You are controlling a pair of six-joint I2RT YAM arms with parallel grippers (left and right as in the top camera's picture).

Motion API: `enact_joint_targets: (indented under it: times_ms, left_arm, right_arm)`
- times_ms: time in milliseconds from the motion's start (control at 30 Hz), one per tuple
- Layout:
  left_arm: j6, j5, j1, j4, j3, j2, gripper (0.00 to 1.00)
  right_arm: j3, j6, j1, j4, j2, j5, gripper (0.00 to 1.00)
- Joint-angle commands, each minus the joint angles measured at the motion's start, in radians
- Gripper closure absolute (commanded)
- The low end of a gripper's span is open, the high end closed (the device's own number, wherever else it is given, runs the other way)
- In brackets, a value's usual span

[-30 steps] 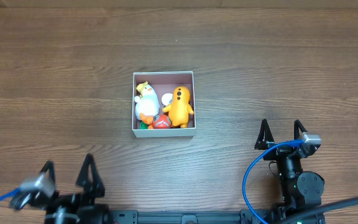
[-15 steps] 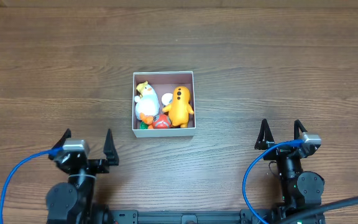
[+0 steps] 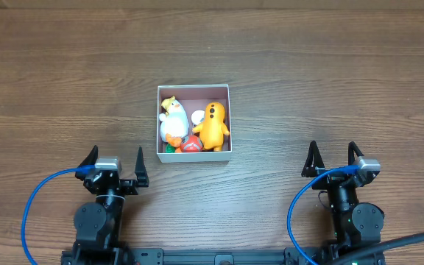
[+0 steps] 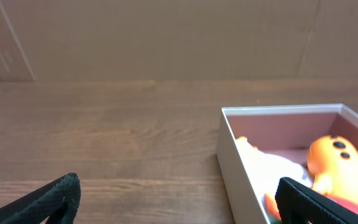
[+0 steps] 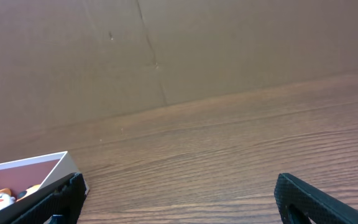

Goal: Pack container

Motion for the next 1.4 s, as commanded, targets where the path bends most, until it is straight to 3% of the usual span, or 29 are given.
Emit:
enact_joint_targets:
  times_ms: [0, 267, 1367]
  left_arm:
    - [0.05, 0.016, 0.008, 0.019, -0.016, -0.011, 0.0]
    - [0.125, 0.016, 0.008, 0.045, -0.028, -0.011, 0.0]
    - [0.124, 0.016, 0.089, 0.045, -0.028, -0.011, 0.0]
  right_arm:
    - [-0.01, -0.004, -0.004, 0.007, -0.011, -0.006, 0.0]
    - [-0.01, -0.004, -0.004, 0.007, -0.011, -0.006, 0.0]
    - [-0.01, -0.004, -0.004, 0.007, -0.011, -0.006, 0.0]
